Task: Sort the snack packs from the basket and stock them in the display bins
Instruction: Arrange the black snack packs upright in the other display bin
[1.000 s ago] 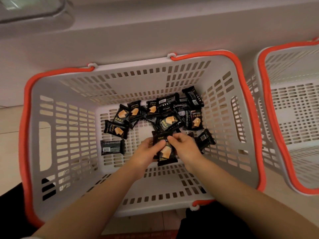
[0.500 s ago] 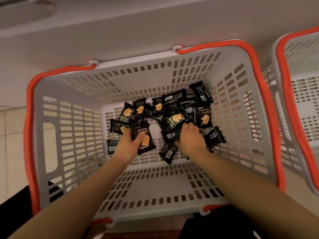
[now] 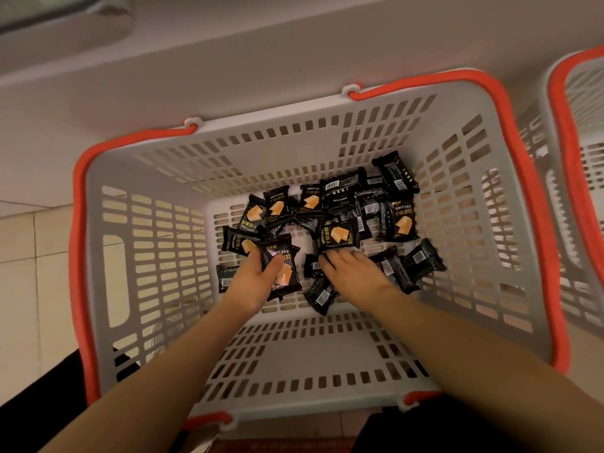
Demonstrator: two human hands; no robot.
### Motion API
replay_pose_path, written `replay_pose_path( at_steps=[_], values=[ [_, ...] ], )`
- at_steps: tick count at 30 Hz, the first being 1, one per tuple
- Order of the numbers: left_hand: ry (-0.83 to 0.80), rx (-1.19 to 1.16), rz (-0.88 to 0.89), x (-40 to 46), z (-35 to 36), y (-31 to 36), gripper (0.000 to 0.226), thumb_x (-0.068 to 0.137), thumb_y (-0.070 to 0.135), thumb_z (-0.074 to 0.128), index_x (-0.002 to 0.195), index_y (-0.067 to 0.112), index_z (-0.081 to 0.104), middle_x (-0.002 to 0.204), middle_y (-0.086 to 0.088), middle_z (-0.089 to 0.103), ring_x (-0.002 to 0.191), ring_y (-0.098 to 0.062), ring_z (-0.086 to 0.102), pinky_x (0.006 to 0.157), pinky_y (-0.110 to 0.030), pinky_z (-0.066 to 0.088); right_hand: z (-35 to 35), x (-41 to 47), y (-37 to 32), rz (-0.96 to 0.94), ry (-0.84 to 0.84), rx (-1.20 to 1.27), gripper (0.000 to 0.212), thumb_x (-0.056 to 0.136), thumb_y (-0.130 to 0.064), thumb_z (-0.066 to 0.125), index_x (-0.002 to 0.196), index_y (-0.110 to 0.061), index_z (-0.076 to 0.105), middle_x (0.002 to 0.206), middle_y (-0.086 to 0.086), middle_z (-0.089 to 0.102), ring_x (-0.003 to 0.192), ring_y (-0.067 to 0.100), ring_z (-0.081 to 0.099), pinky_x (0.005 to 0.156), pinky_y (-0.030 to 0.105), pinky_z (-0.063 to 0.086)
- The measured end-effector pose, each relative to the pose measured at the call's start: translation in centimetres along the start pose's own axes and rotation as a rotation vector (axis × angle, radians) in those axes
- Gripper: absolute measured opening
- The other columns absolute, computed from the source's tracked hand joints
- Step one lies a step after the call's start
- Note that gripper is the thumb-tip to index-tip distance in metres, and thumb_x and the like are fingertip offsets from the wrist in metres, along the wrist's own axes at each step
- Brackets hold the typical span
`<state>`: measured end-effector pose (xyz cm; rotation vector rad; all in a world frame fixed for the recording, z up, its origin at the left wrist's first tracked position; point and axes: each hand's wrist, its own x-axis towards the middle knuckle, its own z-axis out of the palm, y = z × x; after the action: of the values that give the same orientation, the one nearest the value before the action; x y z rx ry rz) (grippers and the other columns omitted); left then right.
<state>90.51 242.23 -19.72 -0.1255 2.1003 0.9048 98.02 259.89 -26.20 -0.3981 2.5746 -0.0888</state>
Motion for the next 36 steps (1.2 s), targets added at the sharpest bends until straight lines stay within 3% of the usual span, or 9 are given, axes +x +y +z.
replay_pose_path(
  at_steps=[5, 8, 11, 13, 15, 19, 24, 28, 36],
  values=[
    [0.017, -0.014, 0.058, -0.4, -1.1, 0.2, 0.033, 0.092, 0.036, 0.051, 0.121, 0.023, 0.045, 0.098, 0.015, 0.061, 0.084, 0.004, 0.056, 0.066, -0.015, 0.041, -1.9, 0.4, 0.2, 0.102, -0.083, 0.25, 0.055, 0.083, -0.004, 0.058, 0.134, -0.007, 0.037, 0.128, 0.016, 0.049, 0.116, 0.033, 0.048, 0.093, 0.039, 0.041],
    [0.025, -0.052, 0.118, -0.9, -1.9, 1.3, 0.033, 0.088, 0.037, 0.058, 0.117, 0.03, 0.045, 0.099, 0.02, 0.061, 0.087, 0.003, 0.059, 0.072, -0.021, 0.048, -4.7, -0.5, 1.0, 0.393, -0.038, 0.965, 0.041, 0.09, -0.008, 0.05, 0.13, -0.01, 0.047, 0.12, 0.01, 0.059, 0.105, 0.029, 0.057, 0.079, 0.034, 0.047],
    [0.011, -0.076, 0.21, -2.3, -2.6, 3.2, 0.031, 0.087, 0.034, 0.061, 0.112, 0.042, 0.044, 0.098, 0.016, 0.066, 0.09, -0.025, 0.066, 0.079, -0.05, 0.055, -8.3, -3.2, 1.8, 0.562, 0.021, 1.703, 0.023, 0.087, -0.004, 0.052, 0.102, -0.018, 0.064, 0.102, 0.001, 0.065, 0.105, 0.025, 0.058, 0.087, 0.033, 0.047],
    [0.0, -0.091, 0.304, -3.5, -3.1, 4.8, 0.032, 0.086, 0.033, 0.063, 0.107, 0.051, 0.046, 0.098, 0.019, 0.067, 0.094, -0.028, 0.065, 0.081, -0.055, 0.053, -10.9, -5.4, 2.0, 0.571, 0.125, 1.894, 0.025, 0.086, 0.0, 0.051, 0.09, -0.02, 0.065, 0.092, 0.001, 0.066, 0.098, 0.023, 0.06, 0.093, 0.039, 0.046],
    [-0.003, -0.125, 0.414, -5.1, -3.5, 6.7, 0.04, 0.083, 0.03, 0.067, 0.11, 0.053, 0.046, 0.105, 0.024, 0.065, 0.101, -0.01, 0.064, 0.089, -0.044, 0.052, -13.6, -7.7, 1.9, 0.502, 0.224, 2.001, 0.027, 0.086, 0.004, 0.05, 0.091, -0.017, 0.066, 0.093, 0.006, 0.067, 0.094, 0.025, 0.06, 0.094, 0.044, 0.044],
    [0.004, -0.187, 0.625, -8.9, -4.3, 10.6, 0.053, 0.075, 0.028, 0.073, 0.113, 0.05, 0.045, 0.117, 0.028, 0.059, 0.114, 0.006, 0.053, 0.094, -0.013, 0.041, -18.7, -12.0, 1.1, 0.332, 0.446, 2.073, 0.028, 0.086, 0.009, 0.048, 0.095, -0.012, 0.064, 0.094, 0.008, 0.069, 0.095, 0.024, 0.059, 0.097, 0.041, 0.042],
    [-0.011, -0.264, 0.855, -14.1, -5.5, 14.2, 0.051, 0.074, 0.007, 0.074, 0.11, 0.033, 0.048, 0.112, 0.022, 0.063, 0.11, -0.001, 0.057, 0.094, -0.017, 0.043, -23.8, -16.2, -0.4, 0.225, 0.682, 1.885, 0.023, 0.087, 0.006, 0.052, 0.102, -0.01, 0.062, 0.095, 0.005, 0.07, 0.093, 0.019, 0.064, 0.094, 0.036, 0.048],
    [-0.027, -0.361, 0.958, -18.4, -6.7, 15.9, 0.048, 0.069, 0.017, 0.077, 0.106, 0.031, 0.049, 0.102, 0.016, 0.068, 0.095, -0.009, 0.065, 0.083, -0.025, 0.054, -27.2, -18.4, -2.3, 0.154, 0.779, 1.665, 0.025, 0.086, 0.001, 0.058, 0.106, -0.013, 0.062, 0.101, 0.005, 0.07, 0.097, 0.018, 0.064, 0.092, 0.032, 0.049],
    [0.031, -0.499, 1.052, -22.5, -10.8, 16.9, 0.034, 0.085, 0.01, 0.06, 0.109, 0.032, 0.051, 0.094, 0.018, 0.068, 0.089, 0.001, 0.063, 0.074, -0.013, 0.049, -33.5, -18.6, -7.5, 0.033, 0.933, 1.484, 0.031, 0.089, 0.002, 0.053, 0.1, -0.025, 0.062, 0.093, -0.009, 0.072, 0.088, 0.003, 0.066, 0.081, 0.02, 0.051]
  ],
)
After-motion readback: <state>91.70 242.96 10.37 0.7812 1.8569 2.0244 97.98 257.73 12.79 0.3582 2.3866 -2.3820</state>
